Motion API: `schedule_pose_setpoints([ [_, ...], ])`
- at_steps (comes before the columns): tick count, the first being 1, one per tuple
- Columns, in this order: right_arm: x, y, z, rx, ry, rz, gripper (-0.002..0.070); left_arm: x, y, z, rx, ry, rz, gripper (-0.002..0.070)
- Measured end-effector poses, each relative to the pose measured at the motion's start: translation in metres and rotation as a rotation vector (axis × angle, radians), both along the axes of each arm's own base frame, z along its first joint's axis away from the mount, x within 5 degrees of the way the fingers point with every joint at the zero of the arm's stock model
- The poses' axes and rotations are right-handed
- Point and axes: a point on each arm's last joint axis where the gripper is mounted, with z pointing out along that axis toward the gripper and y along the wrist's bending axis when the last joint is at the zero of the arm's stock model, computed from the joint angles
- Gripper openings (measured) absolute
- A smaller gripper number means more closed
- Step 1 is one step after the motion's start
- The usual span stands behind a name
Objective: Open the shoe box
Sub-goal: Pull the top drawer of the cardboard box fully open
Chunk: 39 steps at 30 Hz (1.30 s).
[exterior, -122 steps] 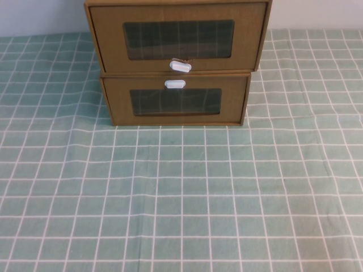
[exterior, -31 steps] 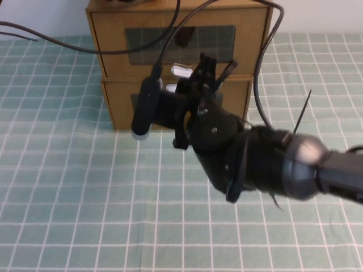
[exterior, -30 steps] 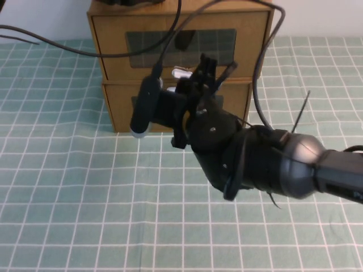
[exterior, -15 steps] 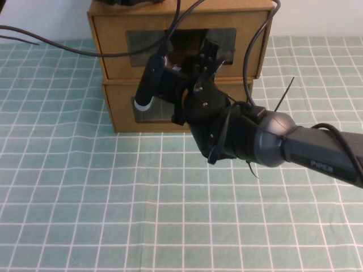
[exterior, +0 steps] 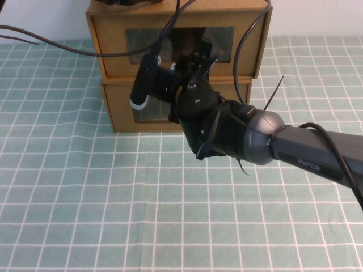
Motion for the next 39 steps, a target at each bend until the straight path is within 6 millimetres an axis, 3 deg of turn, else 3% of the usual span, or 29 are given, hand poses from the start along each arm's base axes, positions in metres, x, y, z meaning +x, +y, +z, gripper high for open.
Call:
schedule_pose_setpoints([
  [12, -0.013, 0.0, 0.011, -0.084, 0.081, -0.002, 0.0097, 0.003, -0.002, -0.006, -0.029, 0.045, -0.003, -0.0006],
  [16, -0.025, 0.005, 0.003, -0.072, 0.13, 0.006, 0.001, 0.004, -0.002, -0.007, -0.032, 0.054, -0.004, -0.0006],
  [23, -0.058, 0.003, -0.028, -0.095, 0.239, 0.049, -0.001, 0.004, -0.001, -0.008, -0.03, 0.053, -0.001, -0.0006],
  [28, -0.075, -0.004, -0.028, -0.044, 0.226, 0.046, -0.0012, 0.004, -0.001, -0.008, -0.03, 0.053, -0.001, -0.0006],
  [31, -0.073, -0.007, -0.019, -0.023, 0.118, 0.015, -0.0011, 0.004, -0.001, -0.007, -0.032, 0.054, 0.0, -0.0006],
  [34, -0.067, -0.008, -0.007, 0.006, 0.054, -0.02, 0.0026, 0.004, -0.001, -0.007, -0.033, 0.054, 0.0, -0.0006],
  [39, -0.049, -0.007, 0.011, 0.07, 0.014, -0.002, 0.0244, 0.004, -0.001, -0.007, -0.033, 0.054, 0.0, -0.0006],
])
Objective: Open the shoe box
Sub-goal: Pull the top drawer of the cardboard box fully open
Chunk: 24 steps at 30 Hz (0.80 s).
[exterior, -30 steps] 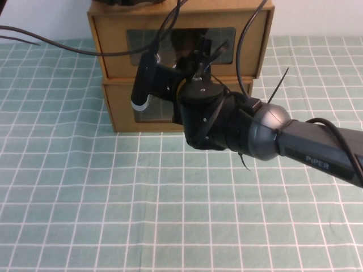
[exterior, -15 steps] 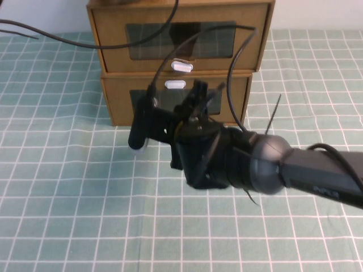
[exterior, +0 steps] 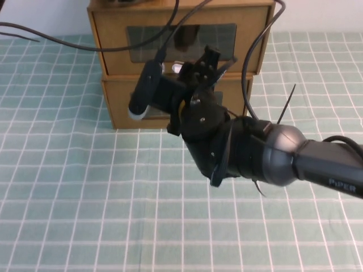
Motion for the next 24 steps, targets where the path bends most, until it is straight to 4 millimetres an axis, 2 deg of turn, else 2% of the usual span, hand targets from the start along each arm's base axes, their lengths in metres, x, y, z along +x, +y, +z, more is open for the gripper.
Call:
schedule_pose_setpoints([
  [2, 0.009, 0.001, 0.002, 0.012, -0.009, -0.008, 0.0312, 0.0, 0.0, 0.0, -0.003, 0.002, 0.0, -0.0006],
  [5, 0.021, 0.003, -0.001, 0.009, -0.009, 0.01, 0.0321, 0.0, 0.0, 0.0, -0.003, 0.002, 0.0, -0.0006],
  [10, 0.044, 0.003, -0.012, 0.003, 0.007, 0.038, 0.0271, 0.0, 0.0, 0.0, -0.003, 0.002, 0.0, -0.0006],
  [15, 0.052, 0.01, -0.012, 0.031, 0.017, 0.029, 0.0239, 0.002, 0.002, -0.002, -0.003, 0.005, 0.006, -0.0006],
  [18, 0.06, 0.01, -0.012, 0.008, 0.005, 0.035, 0.0136, 0.003, 0.003, -0.002, 0.003, 0.003, 0.012, -0.0006],
  [24, 0.061, 0.01, -0.011, -0.058, 0.007, 0.06, 0.0136, 0.002, 0.003, -0.002, 0.003, 0.001, 0.011, -0.0006],
])
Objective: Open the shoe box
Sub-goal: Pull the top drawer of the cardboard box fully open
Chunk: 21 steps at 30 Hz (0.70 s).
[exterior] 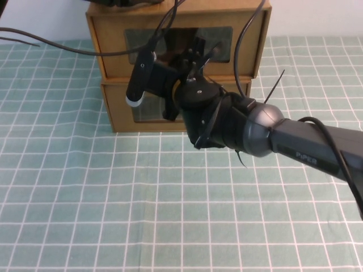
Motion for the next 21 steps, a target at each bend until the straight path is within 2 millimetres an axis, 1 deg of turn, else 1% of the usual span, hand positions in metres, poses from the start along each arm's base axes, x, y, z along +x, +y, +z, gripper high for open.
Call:
schedule_pose_setpoints([
  [6, -0.004, -0.004, 0.006, -0.061, 0.018, 0.034, 0.0127, 0.0, 0.0, 0.0, 0.001, 0.003, -0.002, -0.0006],
  [10, -0.016, -0.008, 0.004, -0.115, 0.026, 0.053, 0.0123, -0.001, 0.0, 0.0, 0.0, 0.005, -0.006, -0.0006],
  [12, -0.027, -0.009, 0.005, -0.146, 0.021, 0.062, 0.0098, -0.001, 0.0, 0.0, -0.003, 0.006, -0.009, -0.0006],
  [14, -0.04, -0.012, 0.005, -0.161, 0.029, 0.067, 0.0099, -0.002, -0.002, 0.0, -0.001, 0.01, -0.018, -0.0006],
  [21, -0.092, -0.017, 0.003, -0.115, 0.072, 0.077, 0.0099, -0.003, -0.003, -0.001, 0.007, 0.01, -0.023, -0.0006],
])
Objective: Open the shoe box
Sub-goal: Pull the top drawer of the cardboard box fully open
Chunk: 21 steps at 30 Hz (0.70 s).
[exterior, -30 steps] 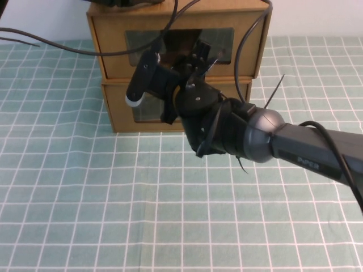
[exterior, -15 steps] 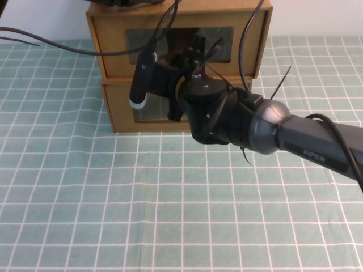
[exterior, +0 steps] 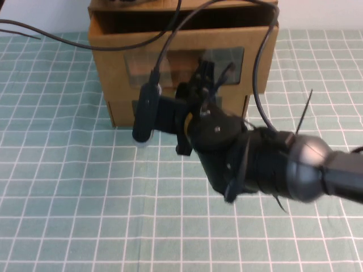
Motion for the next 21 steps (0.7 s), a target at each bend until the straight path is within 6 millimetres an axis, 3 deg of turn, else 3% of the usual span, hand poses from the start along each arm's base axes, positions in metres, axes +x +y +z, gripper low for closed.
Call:
schedule_pose_setpoints([
  [10, -0.092, -0.004, -0.013, 0.047, 0.15, 0.032, 0.01, 0.0, -0.001, 0.0, 0.008, -0.004, 0.002, -0.0006],
  [21, -0.109, -0.001, -0.012, 0.112, 0.203, 0.035, 0.0103, 0.0, 0.0, 0.0, 0.012, -0.003, 0.006, -0.0006],
])
